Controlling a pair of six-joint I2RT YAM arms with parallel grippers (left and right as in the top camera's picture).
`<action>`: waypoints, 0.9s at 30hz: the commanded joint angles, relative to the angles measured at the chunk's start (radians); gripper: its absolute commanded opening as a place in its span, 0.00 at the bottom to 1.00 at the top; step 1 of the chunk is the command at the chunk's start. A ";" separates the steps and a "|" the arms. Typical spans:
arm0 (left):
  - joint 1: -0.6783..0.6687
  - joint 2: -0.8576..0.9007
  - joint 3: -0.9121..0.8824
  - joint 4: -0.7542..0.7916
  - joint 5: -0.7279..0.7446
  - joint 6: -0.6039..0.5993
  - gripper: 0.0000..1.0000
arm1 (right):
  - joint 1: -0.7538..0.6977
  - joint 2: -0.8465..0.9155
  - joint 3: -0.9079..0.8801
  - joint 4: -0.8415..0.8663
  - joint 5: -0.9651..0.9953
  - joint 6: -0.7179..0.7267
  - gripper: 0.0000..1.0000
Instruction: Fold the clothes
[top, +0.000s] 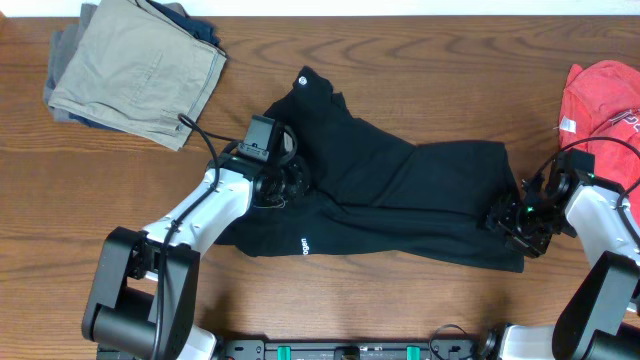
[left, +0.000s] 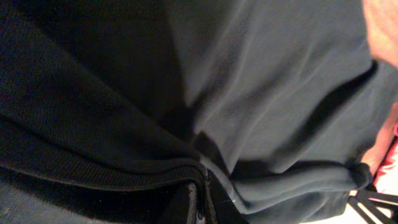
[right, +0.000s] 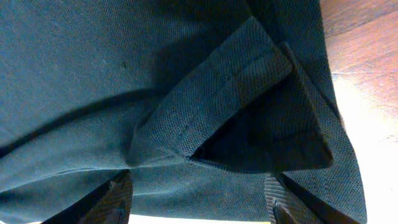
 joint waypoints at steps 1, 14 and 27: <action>0.000 0.014 0.000 0.035 -0.013 0.010 0.06 | 0.006 0.005 -0.004 0.003 0.003 -0.013 0.66; 0.000 0.061 0.000 0.187 -0.011 0.014 0.34 | 0.006 0.005 -0.004 0.001 -0.013 -0.013 0.66; -0.026 0.061 0.000 0.367 0.008 0.014 0.42 | 0.006 0.005 -0.004 -0.004 -0.031 -0.010 0.66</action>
